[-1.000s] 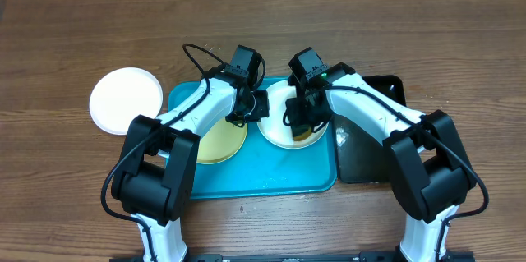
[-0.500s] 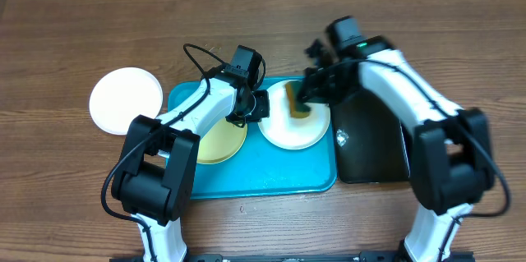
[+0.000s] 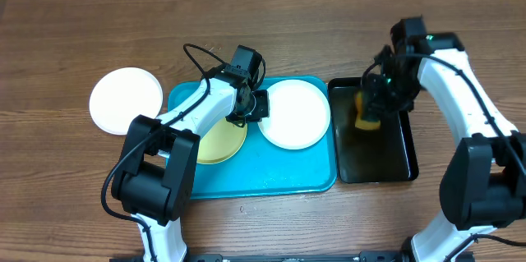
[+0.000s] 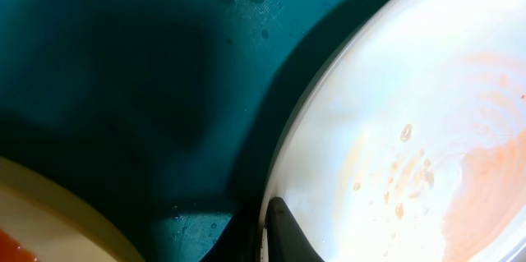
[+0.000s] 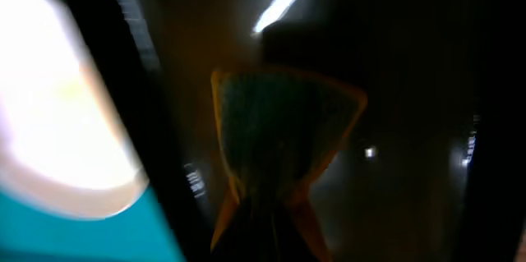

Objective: Clean dirty plates on tray and stack at the side
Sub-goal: 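Move the sponge back and dip it into the black water tray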

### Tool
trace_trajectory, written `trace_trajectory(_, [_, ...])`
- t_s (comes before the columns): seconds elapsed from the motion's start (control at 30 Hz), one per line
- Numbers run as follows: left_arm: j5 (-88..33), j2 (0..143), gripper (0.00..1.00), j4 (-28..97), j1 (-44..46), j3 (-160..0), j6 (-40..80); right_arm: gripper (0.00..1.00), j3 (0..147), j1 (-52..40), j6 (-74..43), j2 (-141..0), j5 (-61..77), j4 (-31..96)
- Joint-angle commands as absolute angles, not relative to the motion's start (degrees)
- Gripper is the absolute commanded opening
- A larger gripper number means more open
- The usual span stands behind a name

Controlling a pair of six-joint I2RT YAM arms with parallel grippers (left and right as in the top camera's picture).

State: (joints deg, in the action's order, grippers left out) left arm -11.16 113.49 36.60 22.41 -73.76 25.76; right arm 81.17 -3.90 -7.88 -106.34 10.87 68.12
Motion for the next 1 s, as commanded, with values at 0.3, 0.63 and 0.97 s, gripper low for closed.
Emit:
trace_trajectory(0.3, [-13.1, 114.1, 0.08, 36.1, 23.0, -73.7, 25.2, 0.71, 71.5, -4.3, -9.6, -105.4, 3.9, 57.3])
trace_trajectory(0.63, [-13.2, 114.1, 0.08, 36.0, 23.0, -73.7, 25.2, 0.71, 69.2, -4.5, -9.6, -105.5, 3.0, 52.2])
trace_trajectory(0.97, [-13.2, 114.1, 0.08, 36.0, 23.0, -73.7, 25.2, 0.51, 60.5, -4.5, -10.1, -105.5, 3.0, 40.7])
